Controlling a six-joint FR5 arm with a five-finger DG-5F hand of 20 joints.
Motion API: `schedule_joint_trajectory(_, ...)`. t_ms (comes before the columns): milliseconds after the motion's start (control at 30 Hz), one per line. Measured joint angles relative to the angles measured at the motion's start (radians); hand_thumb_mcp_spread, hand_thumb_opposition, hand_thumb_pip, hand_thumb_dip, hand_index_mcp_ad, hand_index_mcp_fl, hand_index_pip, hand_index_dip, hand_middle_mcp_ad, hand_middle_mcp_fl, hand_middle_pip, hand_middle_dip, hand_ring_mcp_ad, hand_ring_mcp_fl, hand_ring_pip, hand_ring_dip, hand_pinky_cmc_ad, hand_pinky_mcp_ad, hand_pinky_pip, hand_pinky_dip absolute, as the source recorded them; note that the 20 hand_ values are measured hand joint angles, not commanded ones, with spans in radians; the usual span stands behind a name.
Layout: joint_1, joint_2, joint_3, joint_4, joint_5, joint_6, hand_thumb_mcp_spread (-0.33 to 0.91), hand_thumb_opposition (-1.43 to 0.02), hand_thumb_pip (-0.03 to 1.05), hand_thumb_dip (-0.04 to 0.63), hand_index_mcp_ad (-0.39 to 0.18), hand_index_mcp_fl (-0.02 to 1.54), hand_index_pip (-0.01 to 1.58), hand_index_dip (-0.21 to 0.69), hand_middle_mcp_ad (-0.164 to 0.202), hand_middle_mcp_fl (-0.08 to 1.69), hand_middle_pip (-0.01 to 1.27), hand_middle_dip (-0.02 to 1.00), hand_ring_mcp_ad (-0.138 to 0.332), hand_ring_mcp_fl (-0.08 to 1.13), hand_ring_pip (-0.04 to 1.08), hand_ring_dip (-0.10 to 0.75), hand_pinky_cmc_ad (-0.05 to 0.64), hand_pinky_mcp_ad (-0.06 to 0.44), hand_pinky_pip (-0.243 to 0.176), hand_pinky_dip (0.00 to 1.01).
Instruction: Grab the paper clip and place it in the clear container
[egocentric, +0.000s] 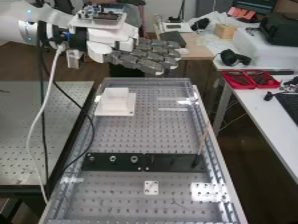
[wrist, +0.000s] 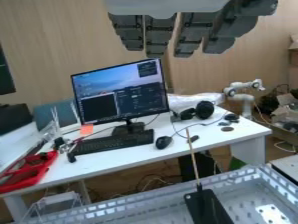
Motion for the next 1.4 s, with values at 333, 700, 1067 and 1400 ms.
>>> schedule_joint_trajectory(333, -0.063, -0.054, -0.1, 0.142, 0.002, 0.085, 0.28, -0.42, 0.36, 0.066, -0.024, -0.01, 0.05, 0.019, -0.024, 0.04, 0.09, 0.08, 0.038, 0.0, 0.05, 0.021, 0.056, 0.127, -0.01, 0.17)
schedule_joint_trajectory(700, -0.178, -0.16, -0.189, 0.343, -0.003, 0.127, 0.38, -0.66, 0.47, 0.148, -0.028, 0.12, 0.1, 0.016, -0.024, 0.1, 0.12, 0.14, 0.068, 0.0, 0.11, 0.058, 0.215, 0.246, -0.028, 0.27)
schedule_joint_trajectory(1067, -0.236, -0.234, -0.203, 0.436, -0.076, 0.136, 0.46, -0.76, 0.51, 0.22, -0.052, 0.29, 0.66, 0.051, -0.024, 0.13, 0.12, 0.16, 0.065, 0.0, 0.11, 0.073, 0.227, 0.25, -0.01, 0.22)
schedule_joint_trajectory(1400, -0.272, -0.318, -0.134, 0.485, -0.118, 0.171, 0.46, -0.8, 0.51, 0.243, -0.056, 0.31, 0.99, 0.094, -0.026, 0.13, 0.12, 0.16, 0.065, 0.0, 0.1, 0.08, 0.227, 0.248, 0.019, 0.19)
